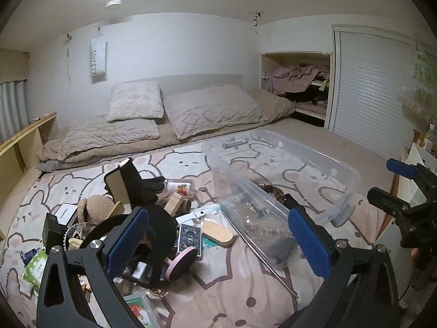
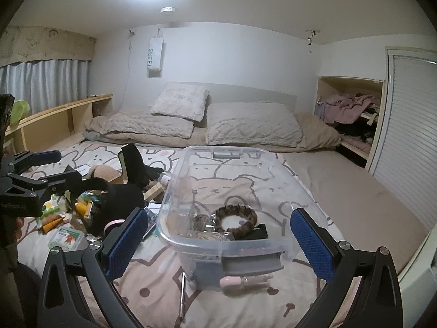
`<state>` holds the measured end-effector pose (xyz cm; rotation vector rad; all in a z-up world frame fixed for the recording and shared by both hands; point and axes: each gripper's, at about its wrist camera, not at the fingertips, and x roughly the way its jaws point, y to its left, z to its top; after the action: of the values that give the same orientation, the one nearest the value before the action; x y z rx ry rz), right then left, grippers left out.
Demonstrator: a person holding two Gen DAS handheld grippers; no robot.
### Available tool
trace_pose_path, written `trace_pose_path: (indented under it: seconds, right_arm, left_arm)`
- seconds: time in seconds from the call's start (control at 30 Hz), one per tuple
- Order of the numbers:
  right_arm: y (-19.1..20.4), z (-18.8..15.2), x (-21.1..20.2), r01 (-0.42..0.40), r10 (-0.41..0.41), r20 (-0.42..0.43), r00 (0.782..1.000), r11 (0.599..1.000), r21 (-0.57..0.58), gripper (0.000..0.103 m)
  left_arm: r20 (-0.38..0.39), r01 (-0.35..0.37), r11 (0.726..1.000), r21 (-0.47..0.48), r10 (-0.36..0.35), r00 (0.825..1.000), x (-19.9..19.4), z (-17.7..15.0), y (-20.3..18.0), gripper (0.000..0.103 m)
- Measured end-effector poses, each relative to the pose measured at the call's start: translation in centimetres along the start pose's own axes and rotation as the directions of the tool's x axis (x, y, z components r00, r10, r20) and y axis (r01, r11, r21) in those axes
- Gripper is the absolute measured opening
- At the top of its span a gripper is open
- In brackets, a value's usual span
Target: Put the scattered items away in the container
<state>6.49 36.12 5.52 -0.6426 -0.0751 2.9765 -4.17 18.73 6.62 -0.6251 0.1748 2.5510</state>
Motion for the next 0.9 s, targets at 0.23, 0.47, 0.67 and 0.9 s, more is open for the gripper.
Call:
trace_pose_path:
  seconds: [0.23,0.47,0.67,0.9]
  right_arm:
    - [0.7,-0.5,-1.0,0.011,-0.011,0.008,1.0,1.0,0.0,0.103]
    - [1.3,-0.9,-1.7,0.022,-0.022,0.01,1.0,1.0,-0.013,0.103]
    - [1.6,-1.3,-2.1,0.024,-0.024,0.01,1.0,1.0,-0.017,0.103]
    - [2.2,-2.1,-2.3,0.019,-0.019,-0.002,1.0,1.0,-0.024,0.103]
  left_arm:
    - [0.035,-0.01,1.0,0.001,0.01,0.999,-1.6,-0.7,0.2,0.103]
    - [0.054,-0.014,1.0,-0.007,0.014,0.998,-2.6,-1.6,0.4,0.103]
    - [0.039,-0.024,0.999,-0.023,0.024,0.999,-2.7,-2.7,0.7,0.103]
    - [0.033,-0.023,0.999,-0.025,0.024,0.999,-3.0,-3.4,0.8,0.103]
